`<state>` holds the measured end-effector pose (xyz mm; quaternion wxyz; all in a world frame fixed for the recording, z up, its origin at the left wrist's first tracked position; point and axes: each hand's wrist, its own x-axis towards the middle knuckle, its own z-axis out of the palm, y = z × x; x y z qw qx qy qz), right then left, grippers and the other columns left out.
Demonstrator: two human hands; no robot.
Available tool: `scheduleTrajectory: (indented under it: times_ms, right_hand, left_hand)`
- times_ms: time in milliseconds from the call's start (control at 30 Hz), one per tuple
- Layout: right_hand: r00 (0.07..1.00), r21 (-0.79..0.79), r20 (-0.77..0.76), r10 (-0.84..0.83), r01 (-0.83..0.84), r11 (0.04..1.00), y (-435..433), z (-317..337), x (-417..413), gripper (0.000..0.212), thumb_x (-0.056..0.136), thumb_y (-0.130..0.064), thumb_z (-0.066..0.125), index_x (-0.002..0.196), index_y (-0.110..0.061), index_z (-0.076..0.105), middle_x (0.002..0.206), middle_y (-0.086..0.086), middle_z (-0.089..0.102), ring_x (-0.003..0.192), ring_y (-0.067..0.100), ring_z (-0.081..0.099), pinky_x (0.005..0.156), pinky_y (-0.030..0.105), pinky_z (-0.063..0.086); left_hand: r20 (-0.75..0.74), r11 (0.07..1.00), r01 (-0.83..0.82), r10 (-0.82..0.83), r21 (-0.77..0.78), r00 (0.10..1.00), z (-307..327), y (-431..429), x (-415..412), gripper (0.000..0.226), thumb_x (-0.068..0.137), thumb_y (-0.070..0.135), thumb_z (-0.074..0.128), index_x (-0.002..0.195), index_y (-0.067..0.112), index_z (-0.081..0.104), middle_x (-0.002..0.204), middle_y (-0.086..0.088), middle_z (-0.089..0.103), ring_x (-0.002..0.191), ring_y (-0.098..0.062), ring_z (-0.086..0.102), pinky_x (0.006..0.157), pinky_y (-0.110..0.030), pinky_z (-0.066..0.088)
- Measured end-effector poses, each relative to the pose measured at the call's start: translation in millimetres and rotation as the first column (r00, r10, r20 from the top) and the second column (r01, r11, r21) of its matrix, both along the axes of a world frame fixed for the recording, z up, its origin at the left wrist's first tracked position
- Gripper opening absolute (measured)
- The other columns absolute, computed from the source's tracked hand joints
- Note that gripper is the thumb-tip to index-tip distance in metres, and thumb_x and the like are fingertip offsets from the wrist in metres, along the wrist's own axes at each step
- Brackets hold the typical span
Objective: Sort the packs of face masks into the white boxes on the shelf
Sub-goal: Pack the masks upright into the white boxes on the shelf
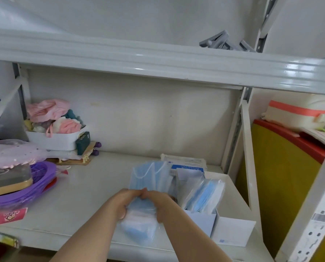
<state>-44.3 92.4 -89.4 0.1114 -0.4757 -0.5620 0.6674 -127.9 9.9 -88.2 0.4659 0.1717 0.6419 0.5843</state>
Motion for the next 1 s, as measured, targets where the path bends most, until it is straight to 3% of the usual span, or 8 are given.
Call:
scheduleTrajectory:
  times_ms: [133,233,333,467,600,700,833,1000]
  right_hand:
    - [0.965,-0.031,-0.189,-0.179,0.176,0.984,15,-9,-10,0.129,0.0,-0.035,0.089,0.119,-0.013,0.045,0.109,0.011,0.061,0.095,0.031,0.064,0.085,0.046,0.056]
    - [0.915,0.094,-0.386,-0.117,0.165,0.982,-6,30,6,0.112,0.028,-0.031,0.097,0.118,-0.019,0.031,0.113,0.007,0.055,0.104,0.027,0.061,0.089,0.046,0.055]
    - [0.867,0.296,-0.497,0.028,0.139,0.945,-13,44,23,0.092,0.063,-0.007,0.087,0.124,-0.02,0.02,0.115,-0.002,0.049,0.103,0.012,0.059,0.078,0.023,0.056]
    - [0.864,0.42,-0.48,0.15,0.077,0.904,-15,25,37,0.103,0.063,0.0,0.084,0.133,-0.023,0.011,0.119,-0.009,0.044,0.1,0.0,0.052,0.066,0.011,0.051]
    - [0.923,0.34,-0.344,0.173,-0.05,0.939,-15,-7,41,0.104,0.051,-0.013,0.089,0.132,-0.023,0.024,0.126,-0.001,0.048,0.11,0.01,0.054,0.078,0.02,0.051]
    - [0.927,0.358,-0.288,0.241,-0.129,0.925,-14,-11,37,0.093,0.052,-0.017,0.09,0.129,-0.021,0.038,0.122,0.003,0.059,0.109,0.014,0.061,0.087,0.03,0.056]
    - [0.94,0.549,-0.25,0.232,-0.06,0.834,-27,32,37,0.06,0.07,-0.016,0.081,0.118,-0.017,0.044,0.107,-0.004,0.061,0.097,0.009,0.062,0.082,0.025,0.053]
    - [0.95,0.746,-0.257,0.177,0.079,0.661,-33,136,66,0.058,0.069,-0.031,0.082,0.108,-0.025,0.04,0.102,-0.007,0.058,0.095,0.017,0.06,0.085,0.036,0.052]
  left_hand:
    - [-0.033,0.978,-0.023,0.03,0.209,0.999,23,-9,1,0.038,0.079,0.015,0.075,0.113,0.002,0.065,0.101,-0.023,0.073,0.09,-0.037,0.071,0.069,-0.042,0.06]
    - [-0.013,0.938,0.021,-0.018,0.345,1.0,44,-17,-2,0.034,0.078,0.009,0.07,0.112,0.007,0.067,0.103,-0.02,0.072,0.088,-0.034,0.071,0.07,-0.04,0.06]
    - [-0.143,0.95,0.081,-0.038,0.303,0.989,58,-19,-7,0.056,0.056,0.001,0.065,0.112,0.007,0.067,0.095,-0.015,0.073,0.084,-0.029,0.069,0.071,-0.03,0.058]
    - [-0.437,0.975,0.223,-0.193,0.017,0.879,51,-23,-12,0.074,0.046,-0.001,0.061,0.12,0.007,0.06,0.105,-0.007,0.069,0.092,-0.016,0.061,0.068,-0.017,0.05]
    - [-0.409,0.94,0.303,-0.341,-0.158,0.846,32,-32,-13,0.07,0.057,-0.009,0.069,0.12,0.02,0.058,0.119,-0.006,0.064,0.114,-0.021,0.054,0.094,-0.028,0.046]
    - [-0.414,0.949,0.283,-0.316,-0.14,0.854,25,-29,-12,0.065,0.062,-0.016,0.067,0.112,0.025,0.058,0.117,-0.007,0.064,0.116,-0.023,0.054,0.102,-0.035,0.045]
    - [-0.468,0.978,0.209,-0.185,0.0,0.864,58,-28,-6,0.054,0.051,-0.009,0.059,0.098,0.016,0.064,0.101,-0.007,0.066,0.104,-0.023,0.055,0.08,-0.028,0.047]
    - [-0.541,0.958,0.242,-0.126,0.15,0.832,144,-23,14,0.06,0.041,0.006,0.051,0.1,0.014,0.062,0.094,-0.009,0.065,0.093,-0.026,0.056,0.077,-0.033,0.043]
